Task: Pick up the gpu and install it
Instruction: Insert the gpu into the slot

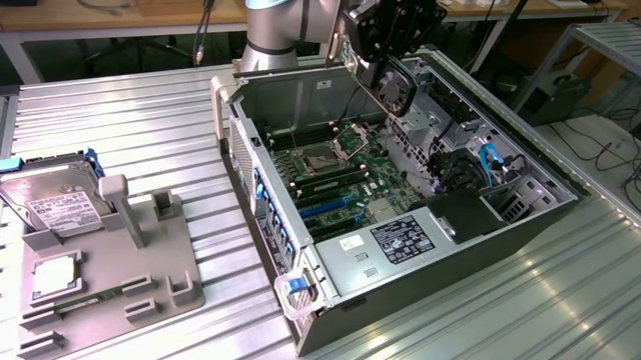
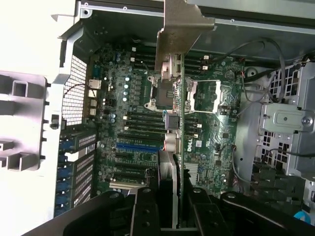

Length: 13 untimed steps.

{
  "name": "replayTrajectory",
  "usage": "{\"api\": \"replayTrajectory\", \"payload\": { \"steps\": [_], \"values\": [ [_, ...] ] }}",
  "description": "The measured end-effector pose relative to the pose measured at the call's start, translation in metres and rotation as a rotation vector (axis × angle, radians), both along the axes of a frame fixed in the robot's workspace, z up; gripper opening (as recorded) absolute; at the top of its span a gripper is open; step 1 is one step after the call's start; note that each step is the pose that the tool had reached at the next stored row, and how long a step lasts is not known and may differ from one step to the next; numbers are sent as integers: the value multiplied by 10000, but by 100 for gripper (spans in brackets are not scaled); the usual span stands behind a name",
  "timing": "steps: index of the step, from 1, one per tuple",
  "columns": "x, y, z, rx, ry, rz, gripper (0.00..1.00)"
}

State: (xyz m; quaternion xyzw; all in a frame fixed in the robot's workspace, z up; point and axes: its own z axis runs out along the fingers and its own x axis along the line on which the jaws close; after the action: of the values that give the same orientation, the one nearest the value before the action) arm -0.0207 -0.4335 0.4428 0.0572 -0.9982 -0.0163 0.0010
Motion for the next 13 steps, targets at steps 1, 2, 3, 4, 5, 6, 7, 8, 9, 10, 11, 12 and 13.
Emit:
{"api": "replayTrajectory", "payload": {
  "steps": [1, 2, 3, 4, 5, 6, 7, 8, 9, 10, 11, 12, 13],
  "values": [
    [0, 0, 0, 0, 0, 52, 28],
    [0, 0, 0, 0, 0, 118, 28],
    [0, 0, 0, 0, 0, 231, 28],
    [0, 0, 0, 0, 0, 281, 28],
    [0, 0, 0, 0, 0, 335, 28],
    [0, 0, 0, 0, 0, 428, 28],
    [0, 0, 0, 0, 0, 509, 28],
    [0, 0, 0, 0, 0, 624, 28],
    [0, 0, 0, 0, 0, 694, 28],
    [0, 0, 0, 0, 0, 752, 28],
    [0, 0, 0, 0, 0, 833, 28],
    [0, 0, 0, 0, 0, 889, 28],
    [0, 0, 0, 0, 0, 965, 28]
  ]
}}
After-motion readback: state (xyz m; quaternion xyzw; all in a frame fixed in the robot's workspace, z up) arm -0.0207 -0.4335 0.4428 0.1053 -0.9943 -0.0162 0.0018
